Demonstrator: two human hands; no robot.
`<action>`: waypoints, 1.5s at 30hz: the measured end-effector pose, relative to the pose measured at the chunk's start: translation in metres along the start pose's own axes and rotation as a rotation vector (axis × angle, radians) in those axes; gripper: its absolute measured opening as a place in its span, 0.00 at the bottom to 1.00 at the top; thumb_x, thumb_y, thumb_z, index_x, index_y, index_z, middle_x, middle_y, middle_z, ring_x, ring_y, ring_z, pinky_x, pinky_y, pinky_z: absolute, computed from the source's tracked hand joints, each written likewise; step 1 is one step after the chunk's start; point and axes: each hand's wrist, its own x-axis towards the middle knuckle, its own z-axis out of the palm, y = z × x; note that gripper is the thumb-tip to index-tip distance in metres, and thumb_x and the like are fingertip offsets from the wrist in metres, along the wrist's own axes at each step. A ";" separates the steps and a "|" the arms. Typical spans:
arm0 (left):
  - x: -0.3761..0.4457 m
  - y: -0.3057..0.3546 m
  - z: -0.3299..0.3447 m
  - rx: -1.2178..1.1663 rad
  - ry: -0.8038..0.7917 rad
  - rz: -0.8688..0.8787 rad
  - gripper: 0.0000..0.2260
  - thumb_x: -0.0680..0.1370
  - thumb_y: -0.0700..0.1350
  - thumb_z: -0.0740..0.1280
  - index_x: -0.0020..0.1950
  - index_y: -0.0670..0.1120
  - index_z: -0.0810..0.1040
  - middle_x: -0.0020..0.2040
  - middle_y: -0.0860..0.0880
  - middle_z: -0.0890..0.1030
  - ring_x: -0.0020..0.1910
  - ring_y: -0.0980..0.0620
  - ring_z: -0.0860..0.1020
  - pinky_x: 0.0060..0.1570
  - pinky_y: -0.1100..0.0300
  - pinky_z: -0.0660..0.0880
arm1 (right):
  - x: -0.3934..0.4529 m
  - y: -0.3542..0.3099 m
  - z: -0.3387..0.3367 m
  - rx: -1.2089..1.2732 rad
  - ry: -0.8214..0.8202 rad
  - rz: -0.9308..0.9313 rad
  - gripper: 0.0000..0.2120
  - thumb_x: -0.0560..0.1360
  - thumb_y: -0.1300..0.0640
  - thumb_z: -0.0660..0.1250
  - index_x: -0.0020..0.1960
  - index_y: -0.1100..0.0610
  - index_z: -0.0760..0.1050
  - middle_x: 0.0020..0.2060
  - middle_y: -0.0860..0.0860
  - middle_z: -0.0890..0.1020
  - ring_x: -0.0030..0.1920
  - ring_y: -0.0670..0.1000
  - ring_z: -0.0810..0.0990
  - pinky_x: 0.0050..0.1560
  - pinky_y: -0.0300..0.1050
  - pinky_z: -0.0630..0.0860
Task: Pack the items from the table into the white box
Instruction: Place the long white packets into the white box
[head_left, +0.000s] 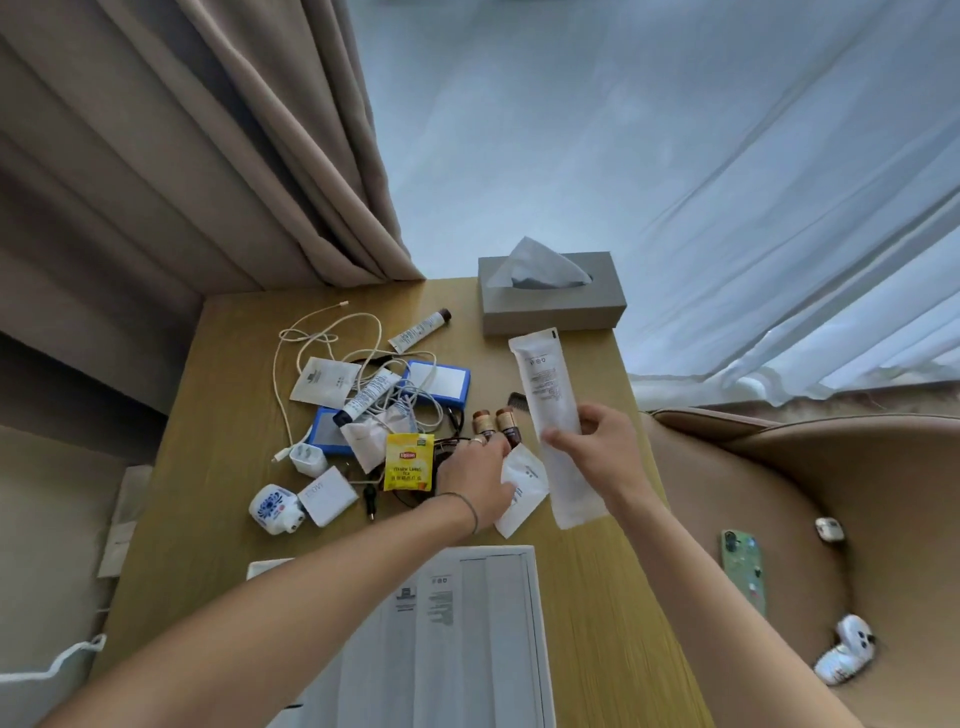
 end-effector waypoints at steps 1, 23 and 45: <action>0.004 0.004 0.006 0.072 -0.003 0.009 0.24 0.73 0.55 0.71 0.67 0.53 0.69 0.60 0.47 0.77 0.60 0.46 0.73 0.49 0.51 0.75 | -0.004 0.005 -0.004 0.022 0.012 0.018 0.10 0.69 0.59 0.78 0.49 0.59 0.83 0.43 0.53 0.87 0.44 0.54 0.85 0.46 0.54 0.82; 0.002 0.026 -0.030 -0.350 0.258 0.045 0.05 0.73 0.44 0.71 0.46 0.47 0.77 0.43 0.46 0.78 0.44 0.45 0.77 0.39 0.58 0.68 | -0.056 0.003 -0.035 0.212 -0.011 -0.017 0.06 0.72 0.54 0.77 0.48 0.49 0.86 0.41 0.47 0.88 0.43 0.48 0.87 0.46 0.51 0.84; -0.187 -0.075 -0.073 -1.069 0.383 -0.060 0.10 0.76 0.39 0.73 0.56 0.46 0.80 0.52 0.49 0.85 0.53 0.49 0.83 0.56 0.50 0.80 | -0.177 -0.034 0.041 0.094 -0.135 0.013 0.09 0.71 0.59 0.78 0.50 0.53 0.85 0.42 0.45 0.88 0.42 0.44 0.87 0.39 0.36 0.82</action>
